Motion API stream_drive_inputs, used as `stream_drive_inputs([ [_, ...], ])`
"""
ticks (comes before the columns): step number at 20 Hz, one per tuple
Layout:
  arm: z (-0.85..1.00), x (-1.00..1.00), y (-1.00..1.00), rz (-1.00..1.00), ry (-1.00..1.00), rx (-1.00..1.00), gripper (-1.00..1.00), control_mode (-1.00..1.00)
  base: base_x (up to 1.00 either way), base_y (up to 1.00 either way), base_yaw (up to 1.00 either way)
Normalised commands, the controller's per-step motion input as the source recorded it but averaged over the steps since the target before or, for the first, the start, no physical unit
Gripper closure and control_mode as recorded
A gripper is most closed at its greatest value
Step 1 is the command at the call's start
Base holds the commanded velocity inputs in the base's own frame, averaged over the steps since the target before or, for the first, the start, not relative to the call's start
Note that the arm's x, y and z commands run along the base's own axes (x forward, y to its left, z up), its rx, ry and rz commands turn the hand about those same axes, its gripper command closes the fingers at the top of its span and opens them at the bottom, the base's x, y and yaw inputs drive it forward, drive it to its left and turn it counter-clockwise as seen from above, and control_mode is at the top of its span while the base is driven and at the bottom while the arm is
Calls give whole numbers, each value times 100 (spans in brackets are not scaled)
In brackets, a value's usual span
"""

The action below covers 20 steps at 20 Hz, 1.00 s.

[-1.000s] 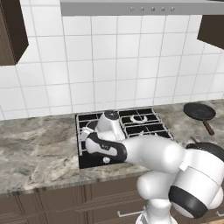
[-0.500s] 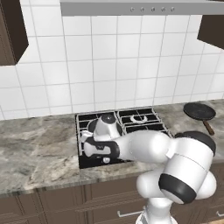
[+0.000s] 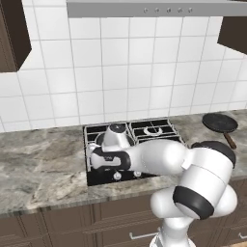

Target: Place both pans onto different burners. Then place the lemon and the fish on different pans.

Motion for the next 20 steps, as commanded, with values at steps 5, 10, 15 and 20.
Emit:
stream_drive_inputs([
  [5,-10,5,22,10,0,0,100,-100,0,0,0],
  [10,-3,0,3,3,0,0,100,-100,0,0,0],
  [15,-1,0,2,3,1,0,100,-100,0,0,0],
  [20,0,-1,6,3,2,0,100,-100,0,0,0],
])
